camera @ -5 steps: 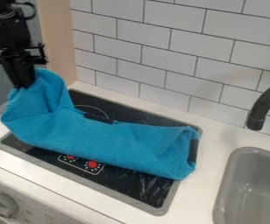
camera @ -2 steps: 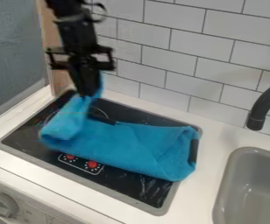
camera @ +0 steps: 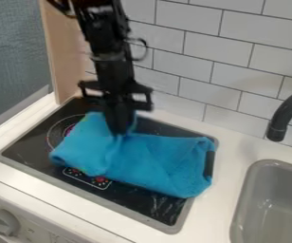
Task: Fold the cloth from the left to the right
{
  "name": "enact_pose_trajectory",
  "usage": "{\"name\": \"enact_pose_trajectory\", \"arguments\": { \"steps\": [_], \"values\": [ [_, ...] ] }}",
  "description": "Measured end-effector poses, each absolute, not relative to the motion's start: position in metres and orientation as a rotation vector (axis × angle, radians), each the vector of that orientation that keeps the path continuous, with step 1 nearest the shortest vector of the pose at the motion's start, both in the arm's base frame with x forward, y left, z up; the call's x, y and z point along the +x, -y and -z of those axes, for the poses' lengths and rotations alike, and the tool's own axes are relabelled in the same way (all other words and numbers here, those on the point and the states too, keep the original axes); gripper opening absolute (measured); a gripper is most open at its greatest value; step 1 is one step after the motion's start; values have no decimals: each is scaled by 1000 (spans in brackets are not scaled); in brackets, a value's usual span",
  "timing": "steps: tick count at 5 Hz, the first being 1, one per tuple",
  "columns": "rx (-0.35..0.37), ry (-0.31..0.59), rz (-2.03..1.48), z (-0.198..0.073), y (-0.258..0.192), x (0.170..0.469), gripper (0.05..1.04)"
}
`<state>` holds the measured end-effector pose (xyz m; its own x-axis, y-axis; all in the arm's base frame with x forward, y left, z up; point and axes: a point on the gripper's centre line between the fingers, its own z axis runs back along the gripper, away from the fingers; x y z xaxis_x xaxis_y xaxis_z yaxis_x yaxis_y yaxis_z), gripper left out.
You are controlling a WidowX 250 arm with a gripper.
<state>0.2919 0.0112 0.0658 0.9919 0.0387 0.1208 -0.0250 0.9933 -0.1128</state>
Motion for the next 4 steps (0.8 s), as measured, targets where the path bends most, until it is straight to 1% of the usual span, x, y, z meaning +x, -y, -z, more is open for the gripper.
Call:
{"name": "enact_pose_trajectory", "arguments": {
  "steps": [1, 2, 3, 4],
  "values": [
    [-79, 131, -53, -60, -8, 290, 229],
    [-72, 127, -52, -59, -5, 289, 493],
    [-78, 137, -47, -63, -1, 285, 799],
    [-93, 120, -37, -65, 2, 282, 1016]
  ]
}}
